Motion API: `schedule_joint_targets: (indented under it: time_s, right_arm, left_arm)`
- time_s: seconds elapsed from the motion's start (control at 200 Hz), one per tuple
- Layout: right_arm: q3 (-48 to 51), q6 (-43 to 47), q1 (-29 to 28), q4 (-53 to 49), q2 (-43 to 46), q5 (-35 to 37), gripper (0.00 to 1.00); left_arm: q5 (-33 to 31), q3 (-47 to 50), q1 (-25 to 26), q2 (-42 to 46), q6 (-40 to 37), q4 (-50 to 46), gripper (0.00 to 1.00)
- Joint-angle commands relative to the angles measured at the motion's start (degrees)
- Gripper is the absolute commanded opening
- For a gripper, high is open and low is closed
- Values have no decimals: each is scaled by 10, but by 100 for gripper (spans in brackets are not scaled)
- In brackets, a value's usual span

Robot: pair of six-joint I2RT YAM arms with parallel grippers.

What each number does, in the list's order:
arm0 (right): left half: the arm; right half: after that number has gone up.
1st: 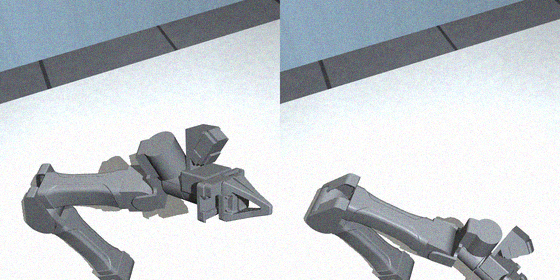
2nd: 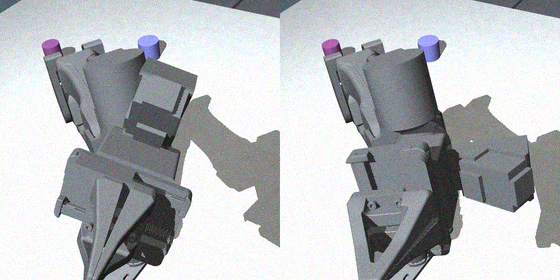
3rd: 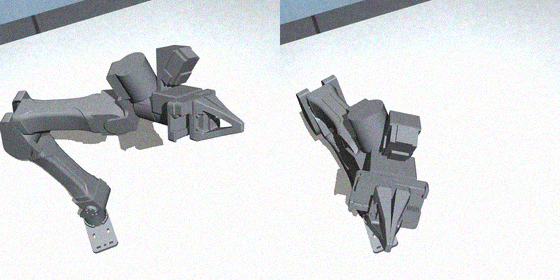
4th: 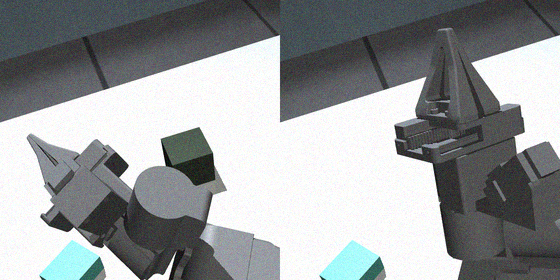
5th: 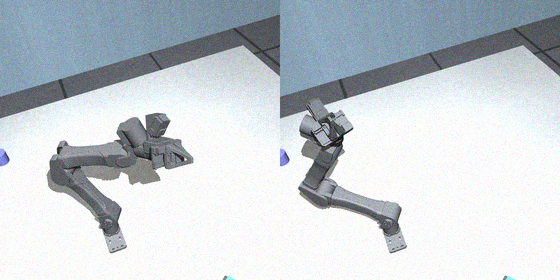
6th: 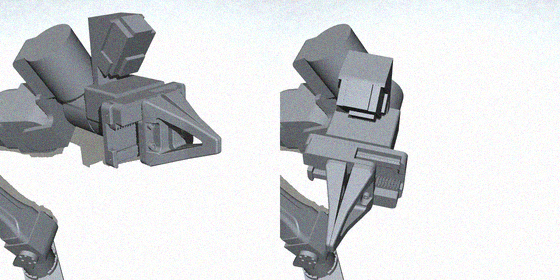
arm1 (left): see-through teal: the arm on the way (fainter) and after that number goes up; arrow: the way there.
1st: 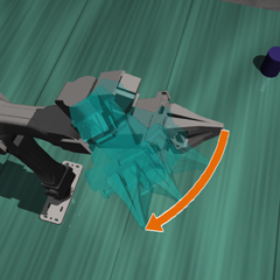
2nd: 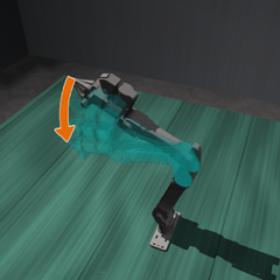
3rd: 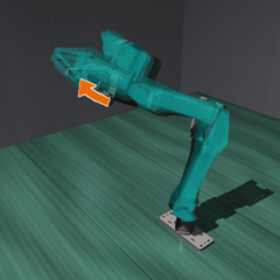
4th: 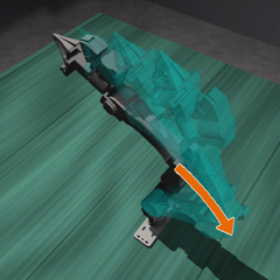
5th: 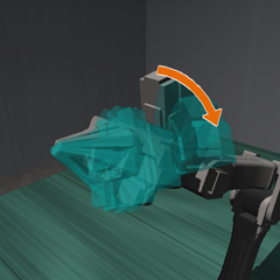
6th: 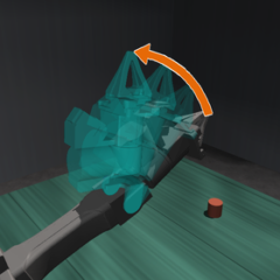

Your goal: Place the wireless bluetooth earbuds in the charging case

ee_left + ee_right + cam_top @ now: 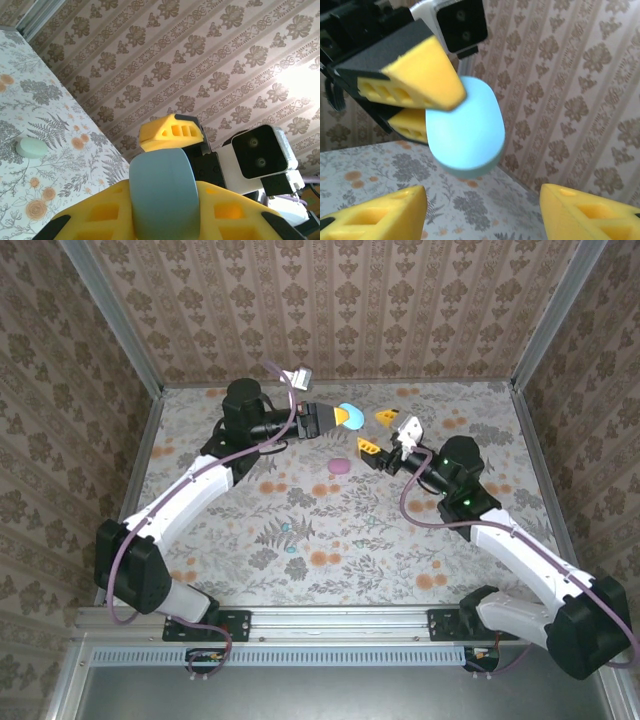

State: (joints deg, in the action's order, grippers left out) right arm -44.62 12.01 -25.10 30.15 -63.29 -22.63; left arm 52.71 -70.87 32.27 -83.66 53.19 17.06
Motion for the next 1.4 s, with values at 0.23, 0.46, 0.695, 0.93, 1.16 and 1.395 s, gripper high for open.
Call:
schedule_joint_targets:
  time_s: [0.23, 0.46, 0.695, 0.93, 1.16, 1.395]
  right_arm:
    - [-59, 9, 2, 32, -50, -73, 54]
    - [-49, 14, 2, 40, -45, -56, 52]
    - [-47, 21, 0, 46, -46, -40, 53]
    - [-43, 33, -5, 52, -47, -28, 49]
    - [-42, 47, -11, 52, -45, -13, 49]
    - [-42, 52, -16, 51, -45, -7, 45]
  left_arm:
    - [12, 6, 7, 14, 12, 21, 21]
    - [7, 7, 7, 12, 11, 20, 21]
    - [6, 6, 8, 7, 13, 20, 21]
    - [4, 6, 9, 5, 16, 23, 21]
    - [3, 5, 10, 5, 19, 22, 21]
    - [3, 1, 10, 0, 20, 22, 21]
